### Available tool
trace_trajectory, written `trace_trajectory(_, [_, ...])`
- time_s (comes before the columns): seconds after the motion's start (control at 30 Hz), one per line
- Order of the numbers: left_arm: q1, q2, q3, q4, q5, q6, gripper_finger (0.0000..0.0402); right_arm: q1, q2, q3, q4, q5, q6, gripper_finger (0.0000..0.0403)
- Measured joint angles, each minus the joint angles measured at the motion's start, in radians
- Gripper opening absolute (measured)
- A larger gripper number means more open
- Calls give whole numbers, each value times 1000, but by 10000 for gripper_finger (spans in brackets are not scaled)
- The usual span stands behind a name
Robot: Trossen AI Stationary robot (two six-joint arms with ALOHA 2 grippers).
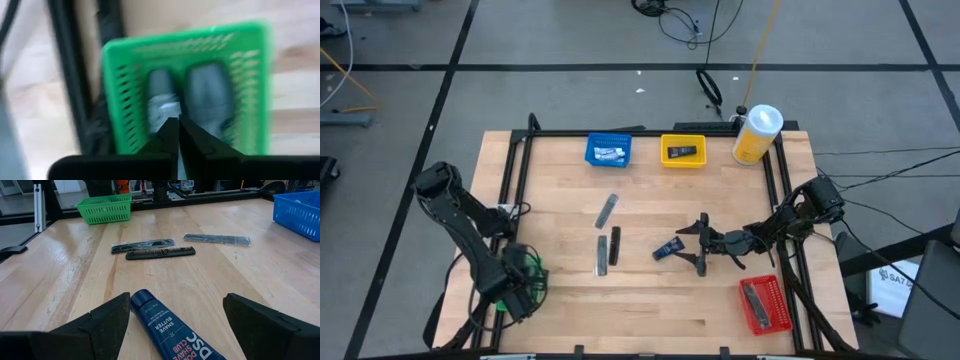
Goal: Pick & Place Travel size toiletries
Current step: Put the blue shave cream into the yellow bin
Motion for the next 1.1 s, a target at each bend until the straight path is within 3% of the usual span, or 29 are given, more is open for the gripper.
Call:
trace_trajectory(0.13, [0, 0, 0, 27, -212, 20, 7, 0, 0, 0, 0, 0, -2, 308])
trace_trajectory(0.4, [32, 14, 0, 131, -926, 170, 4, -3, 0, 0, 4, 20, 7, 308])
trace_trajectory(0.5, [93, 40, 0, 211, -1078, 321, 6, -17, -25, 4, 0, -103, -37, 308])
trace_trajectory(0.63, [221, 98, -1, 364, -1110, 589, 21, -55, -93, 47, -110, -317, -71, 308])
trace_trajectory(0.77, [361, 166, -1, 588, -1070, 941, 25, -87, -129, 163, -415, -446, -186, 308])
trace_trajectory(0.93, [520, 272, -1, 975, -967, 1400, 26, -122, -102, 301, -738, -418, -332, 308])
trace_trajectory(1.1, [635, 366, -1, 1369, -801, 1754, 26, -163, -94, 291, -748, -369, -355, 308])
